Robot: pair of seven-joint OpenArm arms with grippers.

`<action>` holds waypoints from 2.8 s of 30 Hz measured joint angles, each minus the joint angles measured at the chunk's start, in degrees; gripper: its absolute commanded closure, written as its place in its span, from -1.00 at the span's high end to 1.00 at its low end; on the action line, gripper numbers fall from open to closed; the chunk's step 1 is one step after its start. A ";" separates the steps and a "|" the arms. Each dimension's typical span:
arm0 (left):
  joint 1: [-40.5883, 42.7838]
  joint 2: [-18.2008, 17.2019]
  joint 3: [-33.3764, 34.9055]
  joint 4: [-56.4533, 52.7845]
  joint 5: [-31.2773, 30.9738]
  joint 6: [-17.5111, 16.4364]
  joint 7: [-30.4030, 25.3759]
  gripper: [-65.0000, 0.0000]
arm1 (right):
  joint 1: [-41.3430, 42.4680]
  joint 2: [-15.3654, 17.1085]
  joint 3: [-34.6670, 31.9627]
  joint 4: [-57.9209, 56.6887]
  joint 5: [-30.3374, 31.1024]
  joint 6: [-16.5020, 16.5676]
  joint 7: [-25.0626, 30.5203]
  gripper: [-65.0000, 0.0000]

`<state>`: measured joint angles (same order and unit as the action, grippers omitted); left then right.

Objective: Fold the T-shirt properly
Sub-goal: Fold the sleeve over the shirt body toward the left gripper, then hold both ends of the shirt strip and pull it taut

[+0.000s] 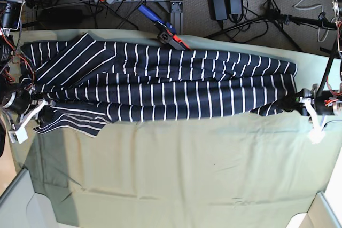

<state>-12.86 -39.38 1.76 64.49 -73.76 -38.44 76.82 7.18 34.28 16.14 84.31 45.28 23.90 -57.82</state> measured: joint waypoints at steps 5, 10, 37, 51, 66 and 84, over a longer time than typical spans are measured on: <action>0.00 -0.50 0.02 0.02 -0.26 -0.02 0.17 -1.00 | -5.27 -0.04 4.11 1.79 1.38 0.09 -0.61 -1.00; 0.00 -0.61 0.02 0.02 -0.24 -0.02 0.13 -1.00 | -10.32 -0.15 5.64 5.53 1.99 0.13 -0.79 -1.00; 4.57 -1.11 0.33 0.02 -0.94 0.00 -0.33 -0.15 | -22.43 -0.35 7.15 14.03 -3.93 0.11 -2.51 0.25; 4.50 -1.27 0.33 0.02 -0.79 0.00 -1.92 -0.05 | -20.09 -2.25 19.23 21.86 -0.83 0.11 0.74 -0.84; 4.28 -1.29 0.33 0.13 9.90 -0.44 -6.45 0.28 | -17.49 -5.22 6.80 9.92 -3.30 0.13 1.97 -0.41; 4.66 -1.90 0.33 0.31 9.46 -0.59 -4.46 0.31 | -17.46 -6.71 6.78 9.05 -4.87 0.11 2.93 -1.00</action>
<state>-8.21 -41.28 2.09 64.79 -64.29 -39.03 72.36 -10.28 27.57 22.92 93.36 40.40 24.01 -54.89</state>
